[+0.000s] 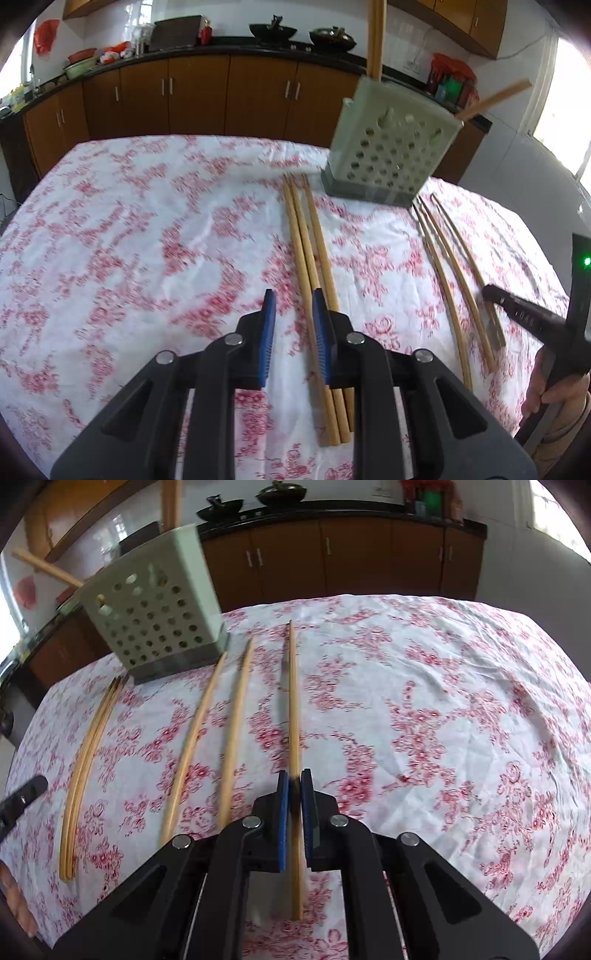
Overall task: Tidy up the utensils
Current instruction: 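Grasp another bamboo chopstick with the left tool while the right tool grasps one, then hold the grasped chopsticks on the table with both tools closed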
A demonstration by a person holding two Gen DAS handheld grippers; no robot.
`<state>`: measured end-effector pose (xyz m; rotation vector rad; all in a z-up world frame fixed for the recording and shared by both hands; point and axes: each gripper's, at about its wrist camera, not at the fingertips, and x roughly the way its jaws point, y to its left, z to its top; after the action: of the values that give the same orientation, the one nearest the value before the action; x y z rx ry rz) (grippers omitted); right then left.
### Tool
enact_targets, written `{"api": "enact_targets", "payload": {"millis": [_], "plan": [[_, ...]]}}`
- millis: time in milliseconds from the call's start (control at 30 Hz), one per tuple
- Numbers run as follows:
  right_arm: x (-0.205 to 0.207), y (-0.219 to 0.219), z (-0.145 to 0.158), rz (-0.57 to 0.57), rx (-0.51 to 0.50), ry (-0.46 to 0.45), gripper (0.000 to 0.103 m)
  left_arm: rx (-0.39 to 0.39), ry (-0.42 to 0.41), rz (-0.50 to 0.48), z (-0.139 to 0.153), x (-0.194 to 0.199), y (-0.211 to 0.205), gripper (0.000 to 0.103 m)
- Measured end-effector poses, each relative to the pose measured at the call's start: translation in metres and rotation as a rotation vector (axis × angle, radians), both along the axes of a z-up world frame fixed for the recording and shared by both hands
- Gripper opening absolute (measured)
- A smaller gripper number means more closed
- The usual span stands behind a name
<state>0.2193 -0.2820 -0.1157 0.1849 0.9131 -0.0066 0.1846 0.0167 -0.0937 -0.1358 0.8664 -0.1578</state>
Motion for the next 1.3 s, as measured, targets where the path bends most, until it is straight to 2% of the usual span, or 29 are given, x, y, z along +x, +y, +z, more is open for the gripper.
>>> {"api": "enact_targets", "payload": {"millis": [233, 433, 633, 733, 967, 1300], "plan": [[-0.003, 0.0, -0.001, 0.008, -0.022, -0.007, 0.008, 0.035, 0.049, -0.032, -0.015, 0.004, -0.013, 0.016], [-0.009, -0.003, 0.0, 0.012, -0.017, -0.005, 0.008, 0.046, 0.044, -0.043, -0.018, 0.006, -0.018, 0.016], [-0.015, 0.005, -0.001, 0.039, -0.034, -0.013, 0.008, 0.094, 0.039, -0.04, -0.02, 0.007, -0.023, 0.014], [-0.014, 0.005, -0.001, 0.049, -0.05, -0.02, 0.008, 0.098, 0.041, -0.021, -0.021, 0.012, -0.015, 0.009], [-0.014, -0.016, -0.001, -0.015, -0.063, -0.03, 0.008, 0.104, 0.042, 0.091, -0.021, 0.028, 0.028, 0.009], [-0.013, -0.015, -0.002, -0.009, -0.072, -0.033, 0.008, 0.066, 0.041, 0.095, -0.021, 0.029, 0.037, 0.009]]}}
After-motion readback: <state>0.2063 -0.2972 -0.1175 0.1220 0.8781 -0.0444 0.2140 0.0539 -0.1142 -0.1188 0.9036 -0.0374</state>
